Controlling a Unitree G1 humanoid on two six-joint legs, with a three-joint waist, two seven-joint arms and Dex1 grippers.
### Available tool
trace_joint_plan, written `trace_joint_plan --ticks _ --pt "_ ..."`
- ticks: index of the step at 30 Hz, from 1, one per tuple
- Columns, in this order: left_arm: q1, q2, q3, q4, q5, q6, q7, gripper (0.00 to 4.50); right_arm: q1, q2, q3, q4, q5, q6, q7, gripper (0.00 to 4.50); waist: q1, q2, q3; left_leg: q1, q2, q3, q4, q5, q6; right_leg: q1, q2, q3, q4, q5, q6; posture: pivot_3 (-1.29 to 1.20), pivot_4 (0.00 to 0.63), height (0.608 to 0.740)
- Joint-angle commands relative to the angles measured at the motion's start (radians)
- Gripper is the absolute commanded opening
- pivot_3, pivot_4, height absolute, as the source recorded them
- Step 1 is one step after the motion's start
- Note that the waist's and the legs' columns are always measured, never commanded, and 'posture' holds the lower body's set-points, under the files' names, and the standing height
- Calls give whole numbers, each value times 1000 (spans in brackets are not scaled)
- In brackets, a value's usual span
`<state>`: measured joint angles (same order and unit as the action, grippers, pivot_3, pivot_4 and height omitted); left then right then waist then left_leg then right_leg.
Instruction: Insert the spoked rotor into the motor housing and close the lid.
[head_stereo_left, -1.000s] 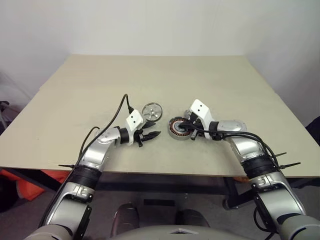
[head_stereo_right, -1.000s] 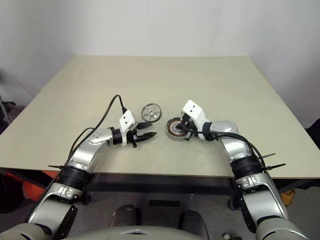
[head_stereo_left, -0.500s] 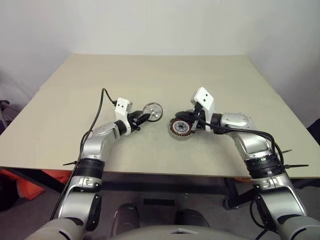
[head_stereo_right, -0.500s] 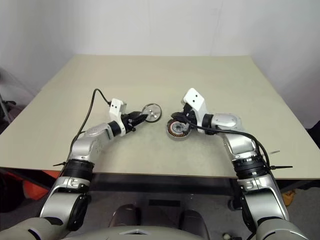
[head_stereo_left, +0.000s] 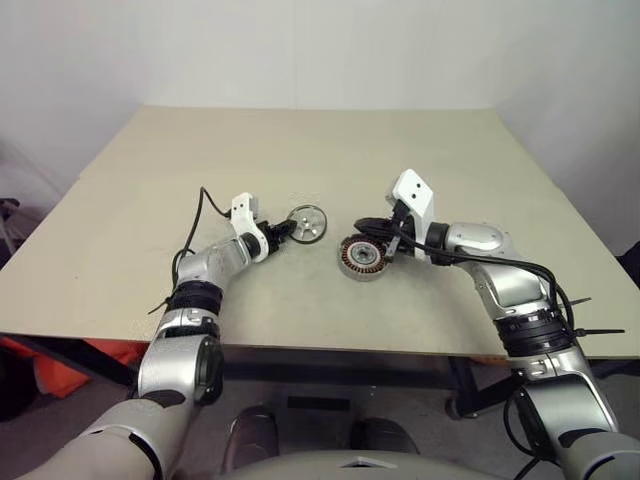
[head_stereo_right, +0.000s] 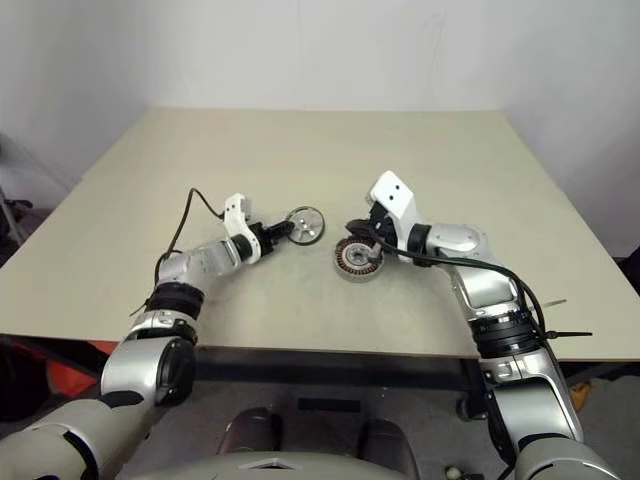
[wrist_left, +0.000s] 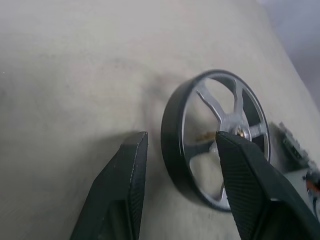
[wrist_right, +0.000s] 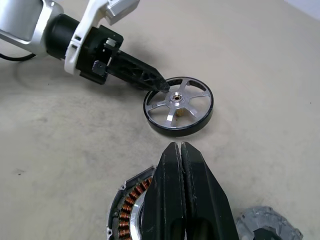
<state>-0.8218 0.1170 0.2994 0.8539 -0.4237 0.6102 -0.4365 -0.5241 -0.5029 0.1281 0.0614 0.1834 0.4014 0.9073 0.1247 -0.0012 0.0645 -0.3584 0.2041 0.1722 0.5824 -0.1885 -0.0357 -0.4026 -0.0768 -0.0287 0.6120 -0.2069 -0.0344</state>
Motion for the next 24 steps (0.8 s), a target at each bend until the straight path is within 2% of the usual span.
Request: trace_joint_plan --ticks 1,9,19,22,24 --pt "-49 -9 21 75 -17 -7 -9 2295 -28 -6 -28 -44 18 -6 -9 40 1 0 0 0 0 0 0 0 0 0 0 0 0 0 0 0 0 740" --pt "-109 -28 48 157 -33 1 -69 2295 -28 -6 -21 -44 10 -13 -20 40 6 0 0 -1 0 0 0 -1 1 1 -2 -1 -2 0 0 0 0 740" --pt "-82 -59 54 122 -48 -4 -115 2295 -23 -5 -22 -48 11 -15 -28 40 3 0 0 -4 0 0 0 -2 3 0 -2 -2 -4 0 0 0 0 740" --pt "-82 -56 68 125 -54 -12 -102 1679 -25 -3 -21 -44 9 -16 -31 0 2 0 0 -4 0 0 0 -2 3 0 -1 -3 -4 0 0 0 0 740" --pt "-85 -56 79 126 -62 -11 -97 1036 -27 -2 -20 -41 9 -16 -33 0 2 0 0 -4 0 0 0 -2 3 0 -2 -3 -4 0 0 0 0 740"
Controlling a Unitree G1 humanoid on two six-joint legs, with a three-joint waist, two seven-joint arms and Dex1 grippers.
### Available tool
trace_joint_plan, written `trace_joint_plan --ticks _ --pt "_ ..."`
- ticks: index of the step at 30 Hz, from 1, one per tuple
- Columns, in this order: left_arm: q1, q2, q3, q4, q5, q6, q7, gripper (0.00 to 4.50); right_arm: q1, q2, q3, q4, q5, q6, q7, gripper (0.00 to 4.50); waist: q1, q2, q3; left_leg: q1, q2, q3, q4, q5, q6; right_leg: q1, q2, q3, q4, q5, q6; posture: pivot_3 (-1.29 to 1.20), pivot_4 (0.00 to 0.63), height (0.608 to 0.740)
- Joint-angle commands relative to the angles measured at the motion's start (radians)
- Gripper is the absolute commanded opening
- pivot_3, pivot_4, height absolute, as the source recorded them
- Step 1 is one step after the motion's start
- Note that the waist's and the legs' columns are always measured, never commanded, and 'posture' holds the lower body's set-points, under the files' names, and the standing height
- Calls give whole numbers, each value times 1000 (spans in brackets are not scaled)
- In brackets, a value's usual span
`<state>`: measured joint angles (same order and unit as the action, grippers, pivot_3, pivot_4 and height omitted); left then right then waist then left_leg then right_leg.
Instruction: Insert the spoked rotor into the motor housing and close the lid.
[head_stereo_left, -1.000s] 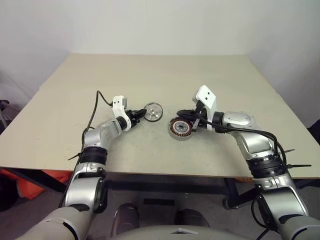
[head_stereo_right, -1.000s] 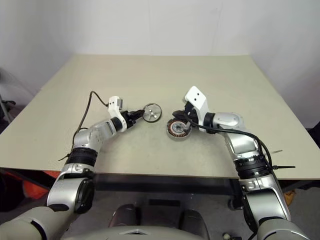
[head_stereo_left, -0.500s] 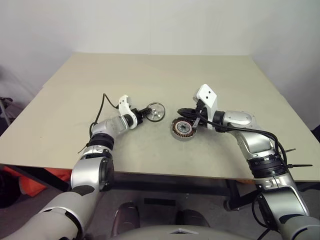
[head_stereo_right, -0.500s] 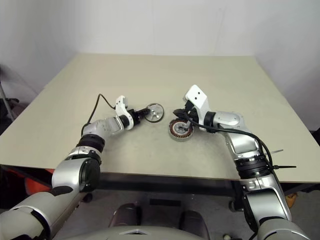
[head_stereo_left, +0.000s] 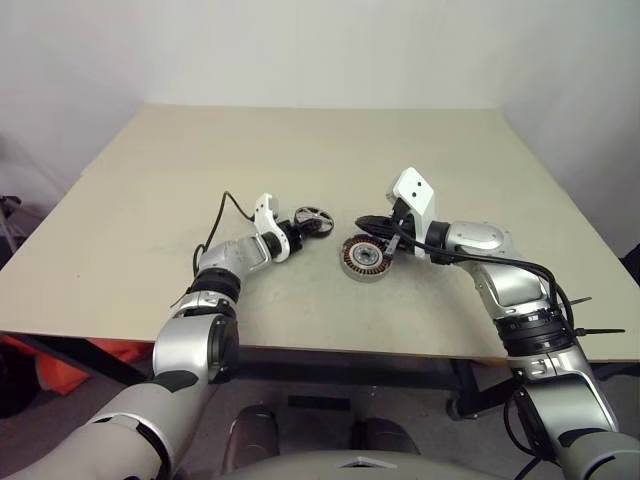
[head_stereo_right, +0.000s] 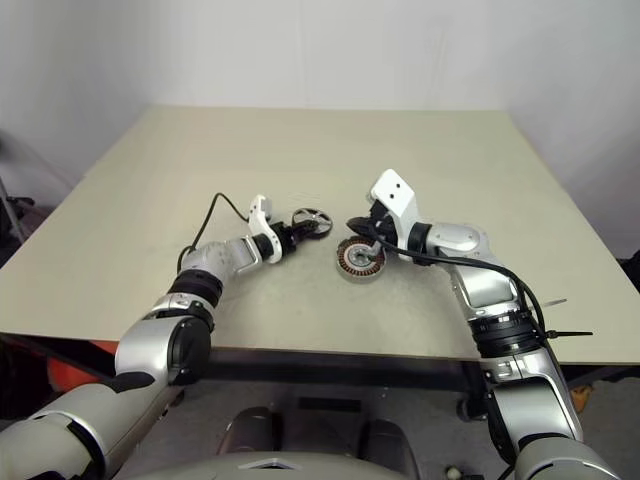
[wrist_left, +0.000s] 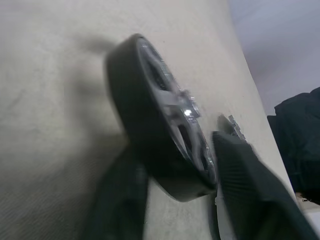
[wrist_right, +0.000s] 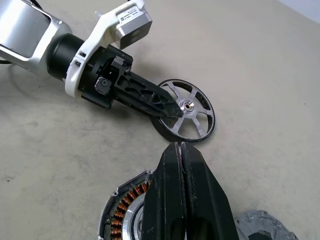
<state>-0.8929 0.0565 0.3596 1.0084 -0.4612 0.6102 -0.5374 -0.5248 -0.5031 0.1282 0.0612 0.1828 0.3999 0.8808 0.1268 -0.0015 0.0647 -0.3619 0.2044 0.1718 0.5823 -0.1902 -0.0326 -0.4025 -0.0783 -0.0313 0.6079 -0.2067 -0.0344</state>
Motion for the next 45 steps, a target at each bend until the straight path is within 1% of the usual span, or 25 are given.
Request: trace_joint_plan --ticks 1,2,8,12,16,21,25,28,33,37,45 --pt "-14 5 21 -28 -27 -9 4 674 -28 -1 -19 -38 8 -16 -8 0 0 0 0 0 0 0 0 0 0 0 0 0 0 0 0 0 0 740" --pt "-14 4 21 -29 -31 -6 6 453 -29 -1 -18 -37 8 -16 -10 0 -1 0 0 1 0 0 0 0 0 0 0 0 0 0 0 0 0 740" --pt "-4 -5 23 -45 -49 7 4 453 -34 -12 -22 -28 -4 -20 -20 0 -2 0 0 1 0 0 0 0 0 0 0 0 0 0 0 0 0 740" --pt "-4 -9 73 -92 -132 71 -29 453 -49 -64 -22 16 -68 -55 -44 0 -2 0 0 0 0 0 0 0 0 0 0 0 0 0 0 0 0 740" --pt "4 -16 123 -190 -240 204 -46 453 -30 -142 -15 42 -111 -92 -23 0 1 0 0 -1 0 0 0 0 0 0 0 0 -1 0 0 0 0 740" --pt "52 -39 110 -367 -337 400 -27 453 65 -236 -14 15 -101 -133 69 0 1 -1 0 -3 0 0 0 -1 2 -1 0 -1 -1 0 0 0 0 740" --pt "96 -50 75 -487 -387 539 -13 453 129 -262 -28 -16 -84 -143 105 0 -3 -1 1 -3 0 0 0 -1 3 -2 0 0 -1 0 0 0 0 740" --pt "127 -47 33 -539 -393 608 -12 453 159 -264 -35 -32 -81 -145 109 0 -4 -1 1 -2 1 0 0 -1 2 -2 0 0 -1 0 0 0 0 740" --pt "141 -42 2 -523 -382 634 -11 453 170 -260 -36 -38 -88 -145 96 0 -4 -1 0 -1 0 0 1 -1 2 -1 0 0 0 0 0 0 0 740" --pt "156 -45 -49 -494 -347 613 -28 453 176 -261 -40 -45 -88 -144 86 0 -3 -1 0 -2 0 0 1 -1 2 -1 0 0 -1 0 0 0 0 740" --pt "139 -66 -99 -406 -318 580 -88 453 203 -269 -48 -76 -75 -139 93 0 -2 -1 0 -2 0 0 1 -1 3 -1 0 0 -2 0 0 0 0 740"
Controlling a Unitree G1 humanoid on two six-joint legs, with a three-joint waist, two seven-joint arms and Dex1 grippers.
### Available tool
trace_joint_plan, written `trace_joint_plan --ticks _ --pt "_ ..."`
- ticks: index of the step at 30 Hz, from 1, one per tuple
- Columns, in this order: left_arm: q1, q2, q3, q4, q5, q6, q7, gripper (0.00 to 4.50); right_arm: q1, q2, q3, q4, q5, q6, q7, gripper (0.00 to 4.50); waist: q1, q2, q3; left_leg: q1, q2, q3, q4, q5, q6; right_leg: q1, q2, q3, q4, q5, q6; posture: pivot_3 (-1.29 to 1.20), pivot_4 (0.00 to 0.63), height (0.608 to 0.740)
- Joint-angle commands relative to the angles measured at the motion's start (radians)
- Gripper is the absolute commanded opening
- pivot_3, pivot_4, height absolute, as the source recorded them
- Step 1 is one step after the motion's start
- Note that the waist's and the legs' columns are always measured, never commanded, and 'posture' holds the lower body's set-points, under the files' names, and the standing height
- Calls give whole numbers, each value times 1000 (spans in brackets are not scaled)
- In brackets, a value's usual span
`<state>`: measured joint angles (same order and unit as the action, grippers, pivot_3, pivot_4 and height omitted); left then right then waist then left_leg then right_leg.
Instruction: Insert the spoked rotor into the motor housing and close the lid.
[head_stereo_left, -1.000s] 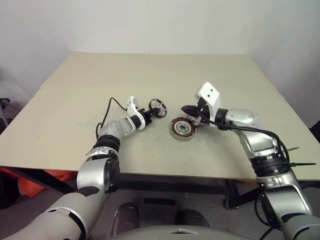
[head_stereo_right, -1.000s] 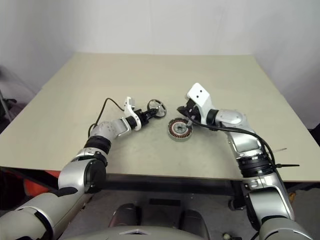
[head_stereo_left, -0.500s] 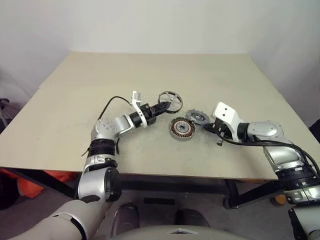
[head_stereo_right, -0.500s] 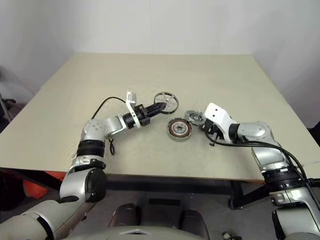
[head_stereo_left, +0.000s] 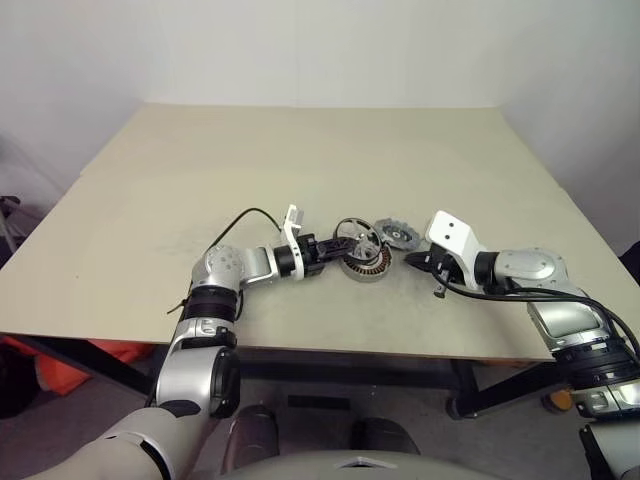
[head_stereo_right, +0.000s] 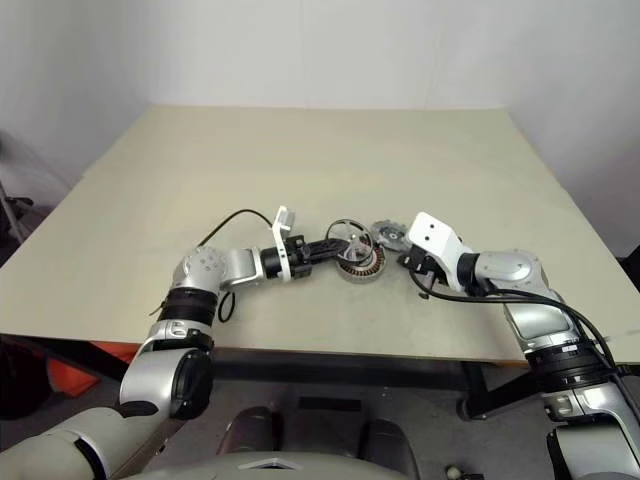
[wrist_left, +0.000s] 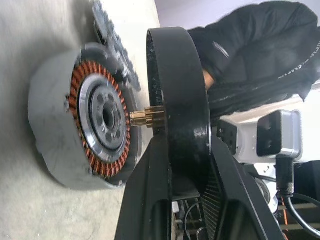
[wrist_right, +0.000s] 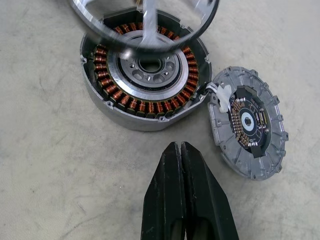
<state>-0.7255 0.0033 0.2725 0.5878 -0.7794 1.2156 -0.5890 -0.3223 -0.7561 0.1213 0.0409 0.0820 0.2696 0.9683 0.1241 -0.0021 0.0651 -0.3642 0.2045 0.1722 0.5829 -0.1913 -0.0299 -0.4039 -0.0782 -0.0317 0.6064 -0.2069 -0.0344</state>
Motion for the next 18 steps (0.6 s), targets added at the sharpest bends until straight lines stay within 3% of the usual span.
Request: trace_joint_plan --ticks 1,18 --pt "-34 -16 -16 28 6 -34 -41 453 3 -16 -42 -61 27 -7 8 0 0 0 0 0 0 0 0 0 0 0 0 0 0 0 0 0 0 740" --pt "-113 -37 -37 213 98 -166 -102 453 22 -12 -56 -92 18 5 -2 0 1 0 0 0 0 0 0 0 0 0 0 0 0 0 0 0 0 740"
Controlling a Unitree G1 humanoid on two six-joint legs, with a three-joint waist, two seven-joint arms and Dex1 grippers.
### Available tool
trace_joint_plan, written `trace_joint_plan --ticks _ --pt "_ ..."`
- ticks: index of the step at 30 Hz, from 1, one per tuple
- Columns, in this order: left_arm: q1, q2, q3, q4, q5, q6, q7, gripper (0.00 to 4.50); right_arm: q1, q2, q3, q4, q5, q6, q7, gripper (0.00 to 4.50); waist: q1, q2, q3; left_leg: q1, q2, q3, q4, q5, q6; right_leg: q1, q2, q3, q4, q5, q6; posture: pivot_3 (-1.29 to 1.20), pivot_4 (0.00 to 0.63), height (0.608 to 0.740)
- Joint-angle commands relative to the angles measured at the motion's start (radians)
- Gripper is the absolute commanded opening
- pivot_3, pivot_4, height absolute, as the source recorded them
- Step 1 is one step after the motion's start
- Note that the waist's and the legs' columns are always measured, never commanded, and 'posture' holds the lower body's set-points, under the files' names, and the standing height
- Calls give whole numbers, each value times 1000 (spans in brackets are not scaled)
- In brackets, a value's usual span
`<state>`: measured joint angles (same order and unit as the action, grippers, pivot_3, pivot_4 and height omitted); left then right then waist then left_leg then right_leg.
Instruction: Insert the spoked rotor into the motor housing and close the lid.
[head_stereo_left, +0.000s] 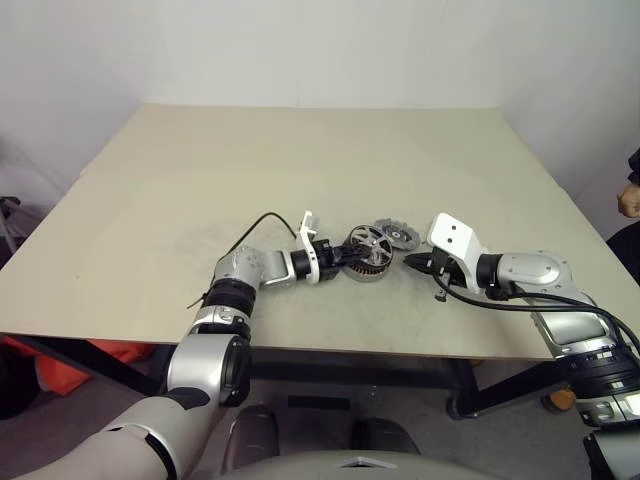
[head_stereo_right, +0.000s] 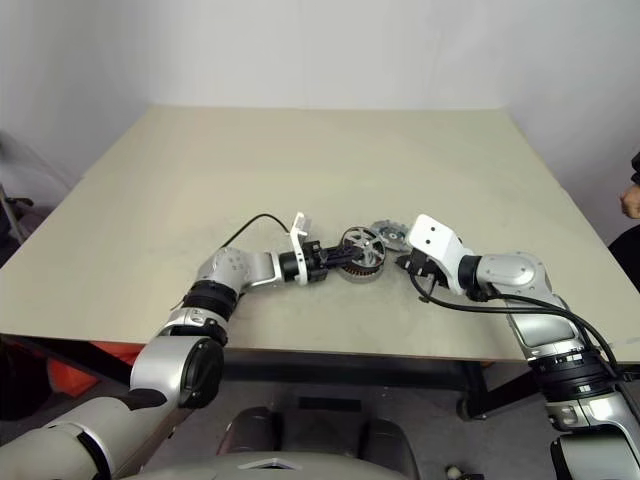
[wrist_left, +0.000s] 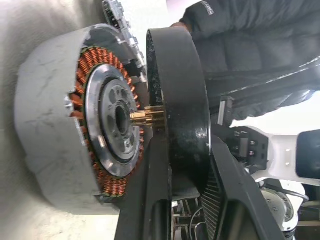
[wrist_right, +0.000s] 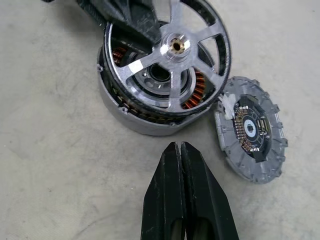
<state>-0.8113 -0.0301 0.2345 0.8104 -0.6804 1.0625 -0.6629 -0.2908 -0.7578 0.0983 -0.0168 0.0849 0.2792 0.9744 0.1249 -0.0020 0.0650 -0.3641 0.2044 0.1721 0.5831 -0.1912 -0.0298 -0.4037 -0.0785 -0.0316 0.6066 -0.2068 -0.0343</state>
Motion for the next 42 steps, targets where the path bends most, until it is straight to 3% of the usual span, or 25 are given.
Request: trace_joint_plan --ticks 1,4,9,18,30,42 --pt "-25 0 0 -8 4 -20 -32 453 -14 -8 -30 -29 14 -6 -8 0 0 0 0 0 0 0 0 0 0 0 0 0 0 0 0 0 0 740" --pt "-20 6 -2 -6 15 -29 -41 453 -26 -3 -24 -20 10 -7 -10 0 0 0 0 0 0 0 0 0 0 0 0 0 0 0 0 0 0 740" --pt "-21 11 10 4 29 -42 -25 2096 -38 3 -17 -16 6 -7 -11 0 1 0 0 1 0 0 0 0 0 1 0 0 0 0 0 0 0 740" --pt "-3 41 16 -52 21 -21 -26 2096 -48 7 -11 -5 4 -15 -7 0 -1 0 0 5 0 0 0 0 0 4 0 0 0 0 0 0 0 740" --pt "111 86 -8 -349 -24 111 -8 2096 -82 24 2 21 -7 -28 -12 0 -2 0 0 3 0 0 -1 0 0 3 0 0 0 0 0 0 0 740" --pt "224 143 -112 -544 40 -48 -20 2096 -135 105 9 2 24 -7 -24 0 -6 0 0 3 1 0 -1 0 0 1 0 0 0 0 0 0 0 740"
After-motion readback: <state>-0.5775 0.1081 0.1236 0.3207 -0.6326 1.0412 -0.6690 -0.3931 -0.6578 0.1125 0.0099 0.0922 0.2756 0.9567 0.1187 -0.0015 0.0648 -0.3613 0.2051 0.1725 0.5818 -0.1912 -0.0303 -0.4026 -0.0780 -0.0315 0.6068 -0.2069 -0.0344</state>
